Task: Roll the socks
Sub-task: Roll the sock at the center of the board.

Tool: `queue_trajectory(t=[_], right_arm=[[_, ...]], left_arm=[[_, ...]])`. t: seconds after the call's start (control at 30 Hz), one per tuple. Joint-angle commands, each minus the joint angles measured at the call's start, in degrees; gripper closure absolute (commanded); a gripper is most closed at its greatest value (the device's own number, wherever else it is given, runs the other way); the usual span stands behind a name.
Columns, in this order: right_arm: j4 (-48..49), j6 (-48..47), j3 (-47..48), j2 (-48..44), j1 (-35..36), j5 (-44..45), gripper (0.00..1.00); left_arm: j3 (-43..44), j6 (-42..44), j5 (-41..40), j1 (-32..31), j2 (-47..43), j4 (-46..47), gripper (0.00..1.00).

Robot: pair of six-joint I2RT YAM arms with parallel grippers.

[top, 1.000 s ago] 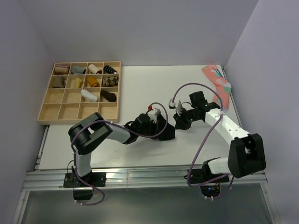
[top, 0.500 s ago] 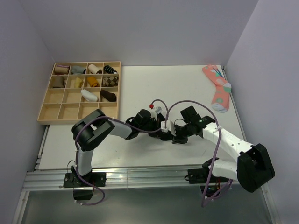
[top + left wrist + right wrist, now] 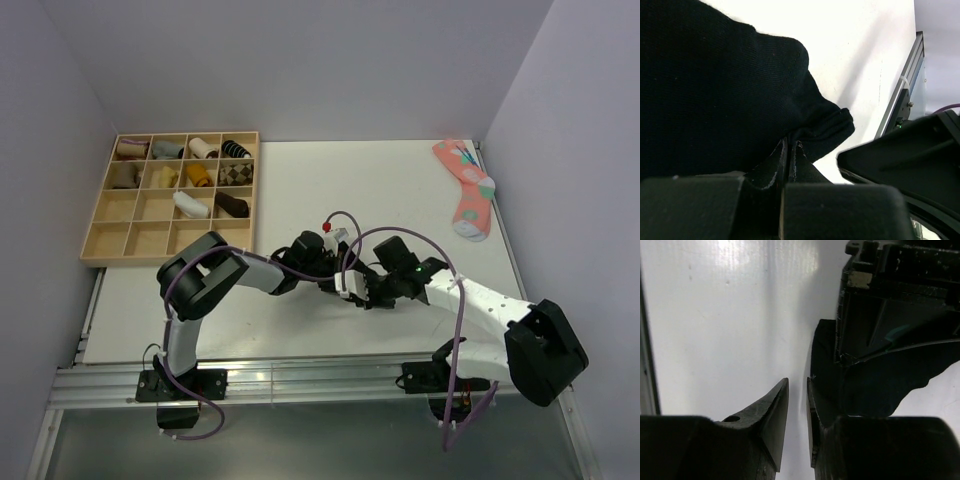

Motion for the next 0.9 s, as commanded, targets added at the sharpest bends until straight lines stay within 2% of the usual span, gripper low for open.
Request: queue_trajectory(t=[0.0, 0.43, 0.63, 0.87], right_arm=[[4.58, -1.04, -0.45, 1.62, 0.41, 2.67, 0.73], [11.61, -2.62, -2.99, 4.17, 0.41, 8.47, 0.74], [14.78, -3.59, -5.36, 1.45, 0.41, 9.7, 0.63], [15.31, -4.38, -5.98, -2.94, 0.41, 9.0, 0.61]], left_arm=[[-1.67, 2.24, -1.14, -0.29, 4.09, -10.12, 1.0], [-1.4, 3.2, -0.35, -0.12, 4.71, -10.55, 1.0], [-1.31, 3.73, -0.17, -0.03, 4.79, -10.99, 1.0], [-0.88, 4.26, -0.17, 0.15, 4.88, -11.87, 1.0]])
